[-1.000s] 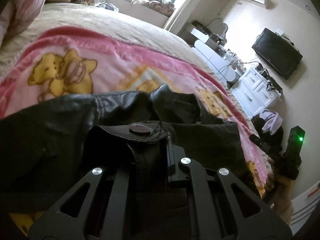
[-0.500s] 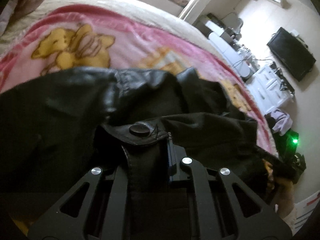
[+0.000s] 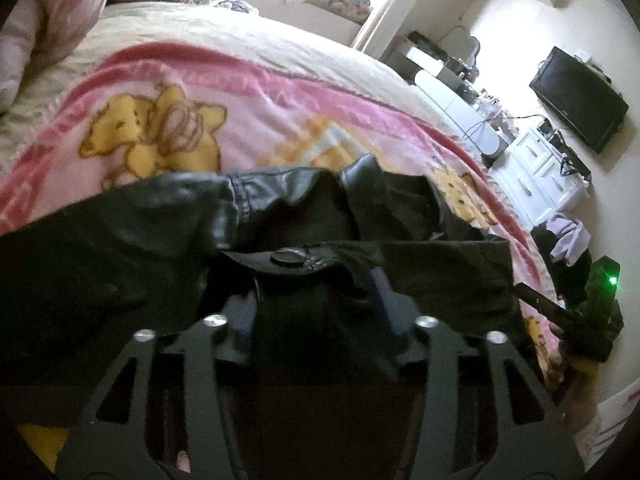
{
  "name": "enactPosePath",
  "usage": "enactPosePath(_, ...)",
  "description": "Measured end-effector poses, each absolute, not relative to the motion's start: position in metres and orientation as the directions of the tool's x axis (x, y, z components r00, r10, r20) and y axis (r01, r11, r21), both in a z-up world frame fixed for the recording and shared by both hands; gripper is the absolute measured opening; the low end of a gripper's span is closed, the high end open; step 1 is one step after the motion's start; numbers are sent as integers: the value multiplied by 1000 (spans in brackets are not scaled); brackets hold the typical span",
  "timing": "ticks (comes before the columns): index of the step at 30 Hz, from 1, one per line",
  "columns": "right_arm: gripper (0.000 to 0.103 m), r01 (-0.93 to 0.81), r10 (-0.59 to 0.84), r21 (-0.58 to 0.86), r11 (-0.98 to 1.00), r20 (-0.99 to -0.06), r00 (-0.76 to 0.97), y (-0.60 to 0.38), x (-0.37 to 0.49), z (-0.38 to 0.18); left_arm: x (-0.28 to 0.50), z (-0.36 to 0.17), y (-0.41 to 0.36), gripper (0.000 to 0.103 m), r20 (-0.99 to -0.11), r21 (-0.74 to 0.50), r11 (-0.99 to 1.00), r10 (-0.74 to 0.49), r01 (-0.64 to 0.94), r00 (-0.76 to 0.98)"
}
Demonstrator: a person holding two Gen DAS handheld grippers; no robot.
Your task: Fold large clothes
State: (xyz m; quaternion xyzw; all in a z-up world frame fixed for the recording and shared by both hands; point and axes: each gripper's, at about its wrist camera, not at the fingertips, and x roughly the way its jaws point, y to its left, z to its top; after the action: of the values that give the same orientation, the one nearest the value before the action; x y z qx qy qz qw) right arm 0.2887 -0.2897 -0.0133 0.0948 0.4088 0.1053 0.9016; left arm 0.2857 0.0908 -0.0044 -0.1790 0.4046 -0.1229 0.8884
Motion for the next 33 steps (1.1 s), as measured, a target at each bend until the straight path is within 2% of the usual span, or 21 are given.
enactPosePath(3,69,-131,269,245,961,-706,655,-285,283,-5,280,5,95,50,-666,-426,903,-356,57,656)
enactPosePath(5,69,-147,282,248,958,-698,658,-283,280,-1,275,14,96,56,-651,-421,906,-339,49,679)
enactPosePath(10,69,-188,307,246,951,-677,669,-275,270,11,264,31,88,57,-623,-399,913,-336,83,706)
enactPosePath(12,69,-211,321,243,947,-669,670,-270,264,15,263,28,81,54,-636,-380,919,-339,102,693)
enactPosePath(14,69,-237,338,241,941,-667,664,-264,259,16,264,19,73,34,-667,-351,929,-334,115,666)
enactPosePath(16,69,-257,347,233,938,-669,658,-258,254,16,265,4,65,27,-711,-322,939,-324,122,624)
enactPosePath(22,69,-315,366,207,926,-694,620,-241,241,6,258,-32,54,27,-774,-308,946,-313,104,550)
enactPosePath(28,69,-322,347,183,929,-732,587,-234,240,-10,257,-54,59,27,-791,-333,940,-321,74,521)
enactPosePath(33,73,-226,239,143,963,-840,487,-245,256,-47,254,-59,60,27,-788,-347,935,-333,73,518)
